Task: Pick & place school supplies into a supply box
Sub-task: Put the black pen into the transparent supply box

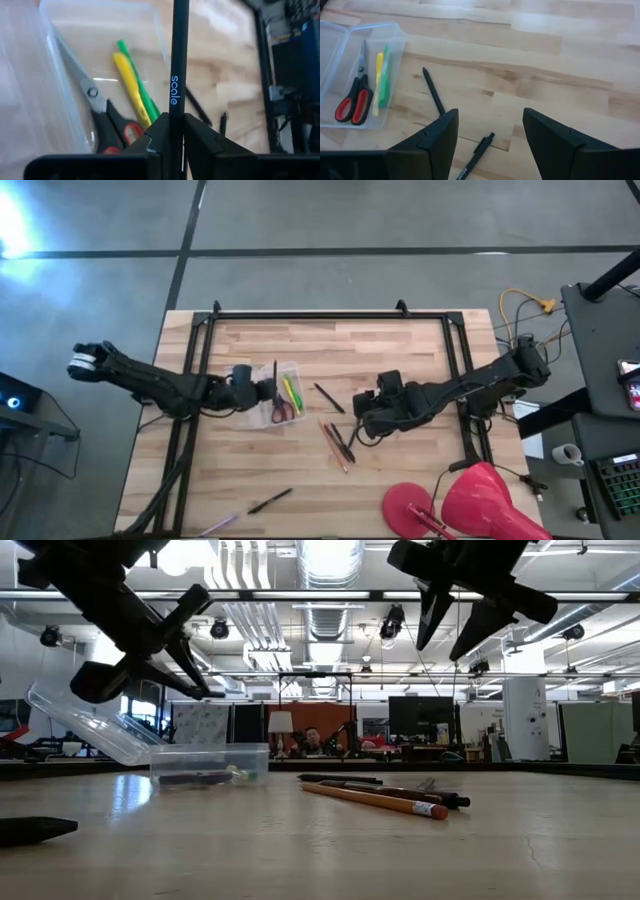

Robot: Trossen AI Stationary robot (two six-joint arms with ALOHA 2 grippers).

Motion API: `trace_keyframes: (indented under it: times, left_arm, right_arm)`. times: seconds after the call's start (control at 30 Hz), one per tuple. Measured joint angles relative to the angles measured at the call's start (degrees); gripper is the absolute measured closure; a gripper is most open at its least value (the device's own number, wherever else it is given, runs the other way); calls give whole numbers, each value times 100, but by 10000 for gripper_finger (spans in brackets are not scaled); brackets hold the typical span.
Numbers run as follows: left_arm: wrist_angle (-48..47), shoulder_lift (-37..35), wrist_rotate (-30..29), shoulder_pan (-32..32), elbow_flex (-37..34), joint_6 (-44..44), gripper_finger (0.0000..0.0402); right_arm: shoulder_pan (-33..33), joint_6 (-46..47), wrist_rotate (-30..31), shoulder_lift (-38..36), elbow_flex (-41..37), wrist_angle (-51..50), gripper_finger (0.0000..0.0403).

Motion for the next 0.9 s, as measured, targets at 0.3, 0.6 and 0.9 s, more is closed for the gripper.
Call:
trace_keyframes:
  times: [0.3, 0.6, 0.9]
  left_arm:
    - [-35, 43, 110, -11, 299, 132, 305]
    - [-341, -18, 0, -330, 1663, 2632, 291]
    - [-3167, 73, -49, -1060, 3433, 3323, 291]
  right_arm:
    - [-136, -1898, -547, 4, -53, 484, 188]
    - [-895, -3894, -1954, 341, -271, 2152, 188]
    - [-1580, -4790, -2883, 1617, 294, 2106, 188]
